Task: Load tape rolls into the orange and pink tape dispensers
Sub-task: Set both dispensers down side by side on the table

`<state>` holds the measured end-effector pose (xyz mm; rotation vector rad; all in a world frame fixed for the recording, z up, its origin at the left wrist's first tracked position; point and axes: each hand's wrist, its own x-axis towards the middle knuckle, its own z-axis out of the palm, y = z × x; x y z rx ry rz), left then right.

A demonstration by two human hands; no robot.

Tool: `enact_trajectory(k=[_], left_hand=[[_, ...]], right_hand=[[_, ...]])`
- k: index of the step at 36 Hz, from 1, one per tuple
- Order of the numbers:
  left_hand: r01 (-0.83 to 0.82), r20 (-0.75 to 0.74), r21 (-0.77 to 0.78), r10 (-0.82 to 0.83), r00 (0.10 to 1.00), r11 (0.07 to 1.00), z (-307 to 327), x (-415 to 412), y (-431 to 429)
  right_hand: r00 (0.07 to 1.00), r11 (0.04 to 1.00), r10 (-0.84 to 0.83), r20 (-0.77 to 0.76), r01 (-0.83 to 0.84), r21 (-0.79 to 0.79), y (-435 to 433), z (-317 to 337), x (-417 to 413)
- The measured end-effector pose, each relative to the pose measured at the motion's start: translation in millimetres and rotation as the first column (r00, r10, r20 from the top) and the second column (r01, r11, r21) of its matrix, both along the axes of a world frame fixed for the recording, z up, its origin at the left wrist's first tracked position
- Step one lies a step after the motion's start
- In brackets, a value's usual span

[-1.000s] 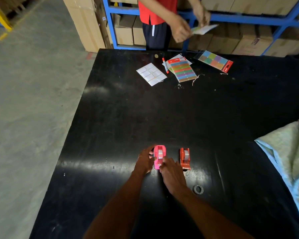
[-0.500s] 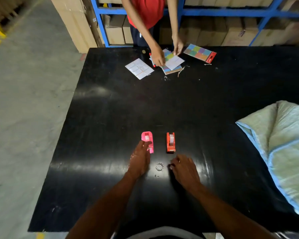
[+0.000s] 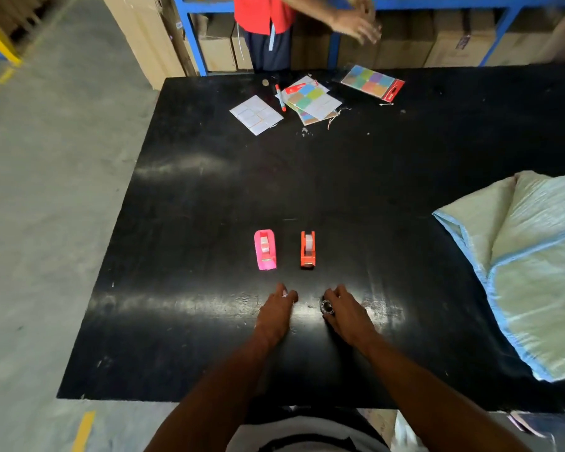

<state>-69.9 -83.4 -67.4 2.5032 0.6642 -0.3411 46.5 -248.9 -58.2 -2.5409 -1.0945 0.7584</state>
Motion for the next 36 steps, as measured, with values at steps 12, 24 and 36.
enact_trajectory(k=[12, 24, 36], left_hand=[[-0.187, 0.042, -0.032, 0.188, 0.981, 0.982, 26.0, -27.9, 96.2], [-0.155, 0.037, 0.016, 0.154, 0.987, 0.988, 47.7, -1.7, 217.7], [-0.010, 0.042, -0.121, 0.016, 0.999, 0.993, -1.7, 20.4, 255.4]], right_hand=[[0.986, 0.980, 0.168, 0.000, -0.167, 0.110, 92.7, 31.9, -9.3], [0.893, 0.943, 0.320, 0.318, -0.331, -0.019, 250.6, 47.4, 0.8], [0.903, 0.936, 0.315, 0.293, -0.244, -0.254, 295.5, 20.5, 6.3]])
